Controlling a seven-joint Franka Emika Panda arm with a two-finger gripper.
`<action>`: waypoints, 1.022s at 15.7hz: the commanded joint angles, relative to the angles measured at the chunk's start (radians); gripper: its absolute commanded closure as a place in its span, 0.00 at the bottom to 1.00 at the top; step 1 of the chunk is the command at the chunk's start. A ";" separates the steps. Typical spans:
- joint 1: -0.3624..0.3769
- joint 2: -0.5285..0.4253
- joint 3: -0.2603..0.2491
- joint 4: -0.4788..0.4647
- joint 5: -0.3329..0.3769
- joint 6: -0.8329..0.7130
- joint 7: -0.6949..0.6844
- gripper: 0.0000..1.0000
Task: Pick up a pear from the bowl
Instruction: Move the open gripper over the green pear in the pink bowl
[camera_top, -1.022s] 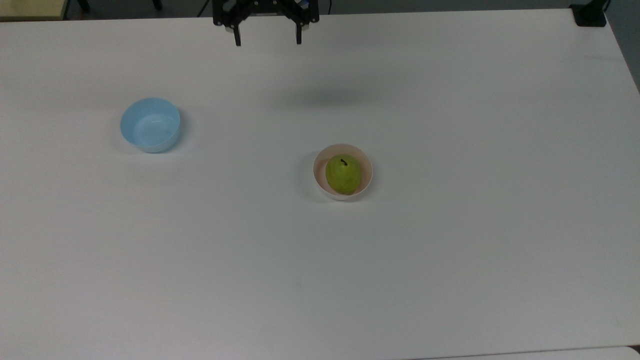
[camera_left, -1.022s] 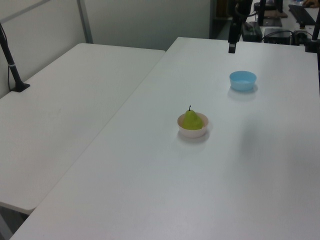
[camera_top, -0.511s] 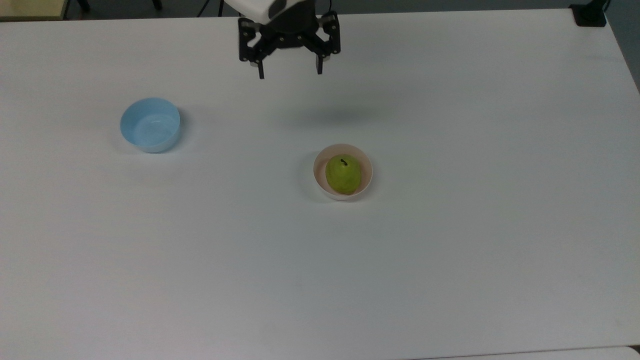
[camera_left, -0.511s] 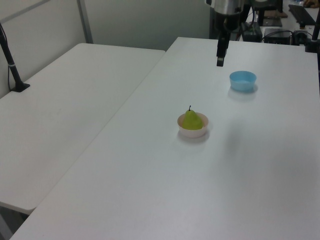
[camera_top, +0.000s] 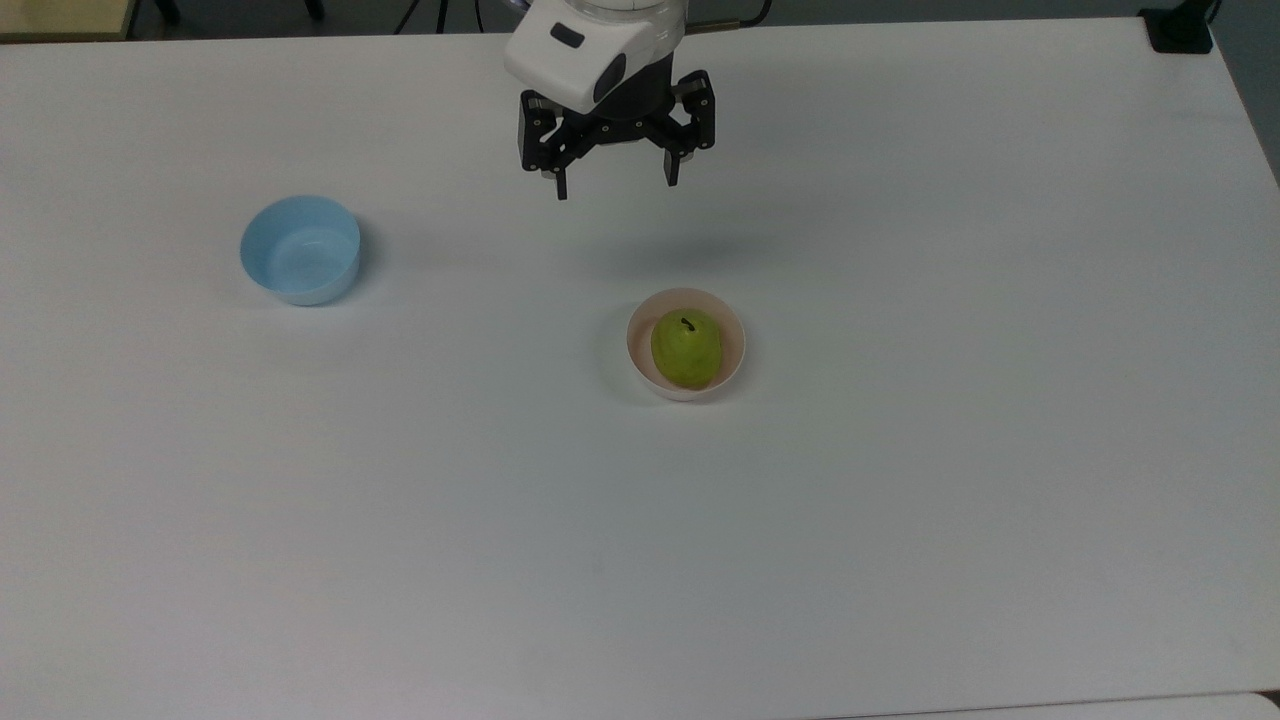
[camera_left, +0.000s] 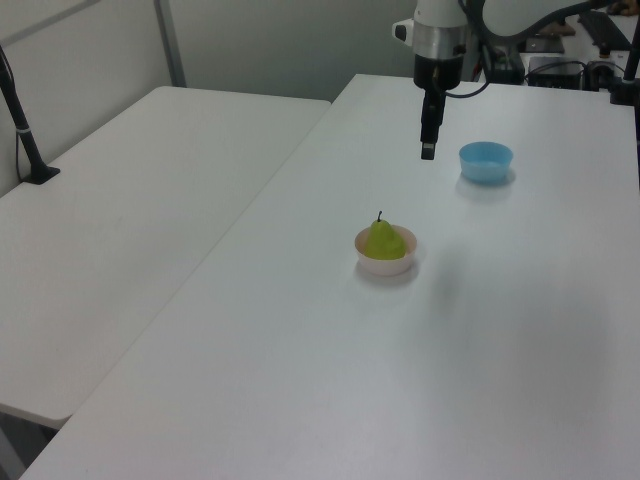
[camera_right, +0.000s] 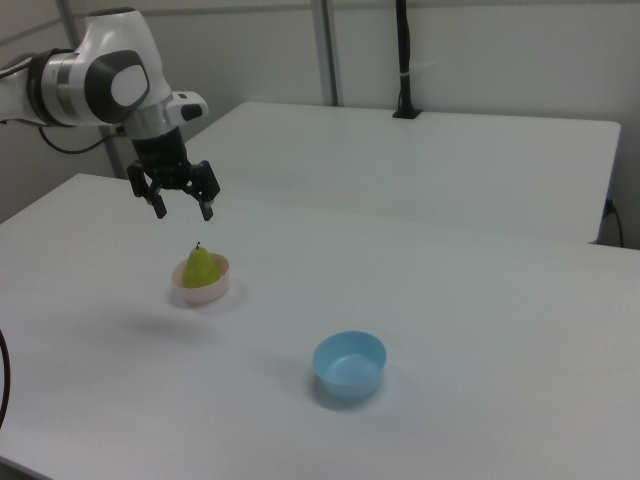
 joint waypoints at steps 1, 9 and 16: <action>0.022 0.023 -0.009 0.014 0.014 0.044 -0.006 0.00; 0.056 0.117 -0.011 0.014 0.004 0.140 -0.004 0.00; 0.071 0.209 -0.011 0.016 0.004 0.251 0.010 0.00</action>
